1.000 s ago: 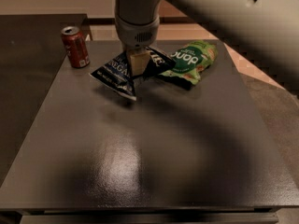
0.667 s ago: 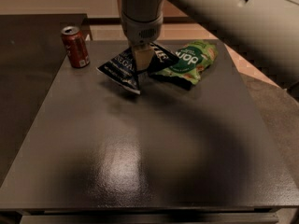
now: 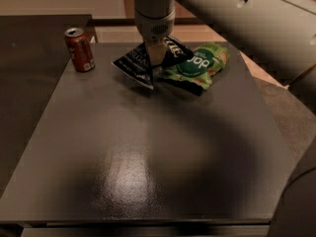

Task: Move blue chip bag near green rice chip bag

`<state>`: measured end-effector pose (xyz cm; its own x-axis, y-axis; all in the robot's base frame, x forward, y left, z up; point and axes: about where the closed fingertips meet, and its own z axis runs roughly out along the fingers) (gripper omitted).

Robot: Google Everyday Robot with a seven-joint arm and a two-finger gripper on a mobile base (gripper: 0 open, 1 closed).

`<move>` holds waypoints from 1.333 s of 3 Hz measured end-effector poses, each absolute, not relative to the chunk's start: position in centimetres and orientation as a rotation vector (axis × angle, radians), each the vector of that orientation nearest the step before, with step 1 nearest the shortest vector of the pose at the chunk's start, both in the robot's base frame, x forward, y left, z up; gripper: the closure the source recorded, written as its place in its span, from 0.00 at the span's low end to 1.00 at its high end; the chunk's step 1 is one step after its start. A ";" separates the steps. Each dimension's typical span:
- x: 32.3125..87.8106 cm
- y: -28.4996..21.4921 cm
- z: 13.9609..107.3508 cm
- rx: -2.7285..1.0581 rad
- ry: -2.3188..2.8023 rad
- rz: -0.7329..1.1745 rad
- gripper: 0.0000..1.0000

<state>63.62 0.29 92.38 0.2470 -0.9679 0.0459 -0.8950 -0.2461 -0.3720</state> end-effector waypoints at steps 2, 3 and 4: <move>65.7 -2.2 91.7 -2.233 1.796 -0.475 0.12; 66.0 -3.5 91.0 -2.238 1.829 -0.469 0.00; 66.0 -3.5 91.0 -2.238 1.829 -0.469 0.00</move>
Offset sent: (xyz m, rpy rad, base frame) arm 0.0292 -0.0406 -0.0109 -0.0861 -0.0245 -0.0852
